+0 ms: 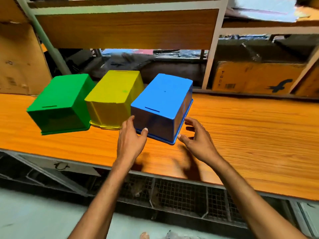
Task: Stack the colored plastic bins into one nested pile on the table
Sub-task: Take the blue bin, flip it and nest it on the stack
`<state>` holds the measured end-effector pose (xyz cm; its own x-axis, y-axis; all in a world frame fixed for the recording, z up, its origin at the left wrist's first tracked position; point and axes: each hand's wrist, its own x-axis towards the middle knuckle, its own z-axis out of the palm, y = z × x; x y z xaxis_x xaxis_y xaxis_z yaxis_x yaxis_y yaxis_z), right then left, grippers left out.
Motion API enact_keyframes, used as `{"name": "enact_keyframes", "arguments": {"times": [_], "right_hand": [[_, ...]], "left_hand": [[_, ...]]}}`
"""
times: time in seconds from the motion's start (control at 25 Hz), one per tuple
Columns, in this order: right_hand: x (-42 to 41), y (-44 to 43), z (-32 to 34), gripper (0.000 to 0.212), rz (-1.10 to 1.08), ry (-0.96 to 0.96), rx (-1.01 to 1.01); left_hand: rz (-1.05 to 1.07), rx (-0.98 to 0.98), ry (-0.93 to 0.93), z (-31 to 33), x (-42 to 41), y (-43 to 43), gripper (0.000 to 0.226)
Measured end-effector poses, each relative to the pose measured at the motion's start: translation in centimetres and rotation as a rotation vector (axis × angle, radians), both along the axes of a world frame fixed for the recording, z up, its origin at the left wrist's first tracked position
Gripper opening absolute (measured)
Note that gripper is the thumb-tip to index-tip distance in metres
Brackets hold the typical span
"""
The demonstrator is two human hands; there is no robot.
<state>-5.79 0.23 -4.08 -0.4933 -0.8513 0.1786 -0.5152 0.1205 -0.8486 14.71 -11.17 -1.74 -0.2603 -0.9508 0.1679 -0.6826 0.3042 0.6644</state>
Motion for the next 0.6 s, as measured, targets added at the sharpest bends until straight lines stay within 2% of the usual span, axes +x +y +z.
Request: {"name": "enact_keyframes", "arguments": {"times": [0.16,0.24,0.32,0.44,0.6], "right_hand": [[3.0,-3.3,-1.0,0.07,-0.164,-0.014,0.046],[4.0,-4.5,-1.7,0.073,-0.227,-0.03,0.08],[4.9,-5.4,-2.1,0.076,-0.232,-0.065,0.117],[5.6,-5.9,-2.0,0.085,-0.215,-0.115,0.159],[4.7,-5.7,2.4,0.095,-0.229,-0.161,0.001]], "left_hand": [[-0.095,0.083,0.044,-1.6,0.9,-5.7,0.089],[-0.123,0.152,0.059,-2.5,0.8,-8.3,0.093],[-0.17,0.212,0.069,-3.5,0.5,-9.7,0.09],[-0.23,0.256,0.182,-4.3,0.8,-10.9,0.081],[-0.322,0.152,0.403,-1.0,0.5,-12.1,0.071]]}}
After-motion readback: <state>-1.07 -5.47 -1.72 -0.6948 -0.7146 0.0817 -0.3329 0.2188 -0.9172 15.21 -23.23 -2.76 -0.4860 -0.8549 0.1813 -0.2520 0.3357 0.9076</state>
